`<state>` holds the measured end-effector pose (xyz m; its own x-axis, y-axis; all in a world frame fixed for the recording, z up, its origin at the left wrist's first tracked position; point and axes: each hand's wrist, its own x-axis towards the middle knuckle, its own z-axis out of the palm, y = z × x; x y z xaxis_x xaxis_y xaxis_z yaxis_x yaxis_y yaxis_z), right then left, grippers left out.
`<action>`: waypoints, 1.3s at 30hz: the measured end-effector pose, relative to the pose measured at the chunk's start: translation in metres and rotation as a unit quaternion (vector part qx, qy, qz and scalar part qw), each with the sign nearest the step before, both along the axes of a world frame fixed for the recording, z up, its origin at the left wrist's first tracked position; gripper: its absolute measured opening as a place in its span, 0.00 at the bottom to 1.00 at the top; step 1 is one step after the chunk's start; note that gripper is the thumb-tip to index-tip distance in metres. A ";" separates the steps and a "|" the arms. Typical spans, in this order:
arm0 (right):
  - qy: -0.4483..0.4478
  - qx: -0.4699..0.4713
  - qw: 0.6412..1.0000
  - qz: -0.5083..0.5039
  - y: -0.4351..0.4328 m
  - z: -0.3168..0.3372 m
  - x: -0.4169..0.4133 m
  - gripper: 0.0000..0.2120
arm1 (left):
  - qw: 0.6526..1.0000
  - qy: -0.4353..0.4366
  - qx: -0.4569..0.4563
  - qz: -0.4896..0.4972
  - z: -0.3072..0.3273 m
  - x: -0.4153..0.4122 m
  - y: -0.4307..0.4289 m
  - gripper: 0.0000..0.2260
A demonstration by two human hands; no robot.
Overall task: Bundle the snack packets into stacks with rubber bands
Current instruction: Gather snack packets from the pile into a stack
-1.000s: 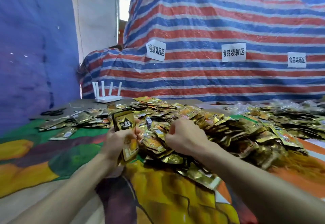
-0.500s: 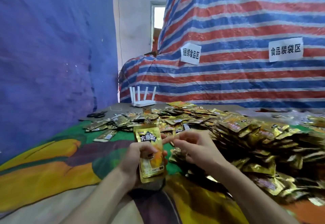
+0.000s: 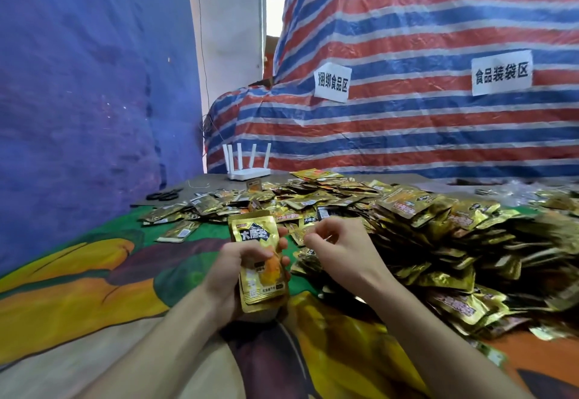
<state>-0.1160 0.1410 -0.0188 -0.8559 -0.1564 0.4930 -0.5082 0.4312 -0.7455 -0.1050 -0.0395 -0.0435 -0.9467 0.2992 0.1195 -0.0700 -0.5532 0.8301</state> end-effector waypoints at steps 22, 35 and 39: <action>-0.171 -0.358 0.888 0.231 -0.006 0.000 0.004 0.23 | 0.992 -0.050 0.073 0.091 0.003 -0.002 -0.005 0.14; -0.127 -0.215 0.956 0.152 -0.041 -0.023 0.015 0.22 | 0.962 0.004 0.151 0.227 0.012 0.000 -0.003 0.21; -0.136 -0.251 0.941 0.184 -0.042 -0.029 0.012 0.23 | 0.965 0.007 0.077 0.252 0.011 0.000 0.001 0.14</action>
<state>-0.1038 0.0990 -0.0478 -0.8942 -0.2726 0.3551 -0.3158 -0.1780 -0.9320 -0.1054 -0.0384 -0.0328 -0.9655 -0.2200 0.1393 0.2497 -0.6306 0.7348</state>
